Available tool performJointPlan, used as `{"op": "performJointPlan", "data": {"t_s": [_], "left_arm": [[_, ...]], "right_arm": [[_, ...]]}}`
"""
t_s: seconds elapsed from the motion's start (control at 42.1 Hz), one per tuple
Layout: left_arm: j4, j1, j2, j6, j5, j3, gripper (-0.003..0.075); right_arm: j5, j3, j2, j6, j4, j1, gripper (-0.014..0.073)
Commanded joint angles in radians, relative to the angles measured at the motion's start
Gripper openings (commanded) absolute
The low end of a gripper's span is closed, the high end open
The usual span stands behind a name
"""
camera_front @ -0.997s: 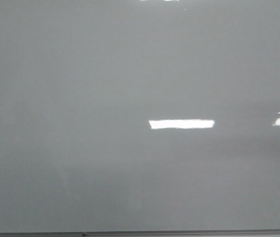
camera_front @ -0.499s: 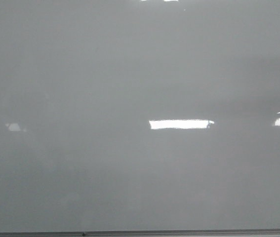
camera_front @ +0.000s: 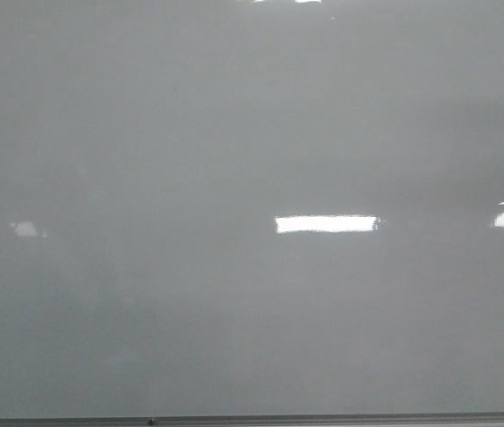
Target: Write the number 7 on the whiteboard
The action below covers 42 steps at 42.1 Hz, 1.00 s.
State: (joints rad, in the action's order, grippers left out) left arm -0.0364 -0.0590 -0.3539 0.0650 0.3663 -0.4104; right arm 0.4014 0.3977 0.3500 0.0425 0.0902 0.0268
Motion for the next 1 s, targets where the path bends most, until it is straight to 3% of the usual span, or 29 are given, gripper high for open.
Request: {"op": "performJointPlan", "data": {"t_s": [0.0,0.142,0.522,0.973], "left_arm": [[0.018,-0.002,-0.015,-0.010,-0.085,-0.035,0.0676],[0.074,-0.002,-0.103,-0.010,-0.062,-0.041,0.0627],[0.077,-0.002,-0.613,-0.074,-0.059,-0.147,0.0620],[0.036,-0.002,-0.998,-0.065,-0.400,-0.257,0.0620]], "right_arm": [[-0.072,0.038,0.015,-0.005,-0.009,0.000,0.0588],[-0.073,0.038,0.015,-0.005,-0.009,0.000,0.0579],[-0.072,0.038,0.015,-0.005,-0.009,0.000,0.0579],[-0.068,0.038,0.015,-0.005,-0.009,0.000,0.0579]]}}
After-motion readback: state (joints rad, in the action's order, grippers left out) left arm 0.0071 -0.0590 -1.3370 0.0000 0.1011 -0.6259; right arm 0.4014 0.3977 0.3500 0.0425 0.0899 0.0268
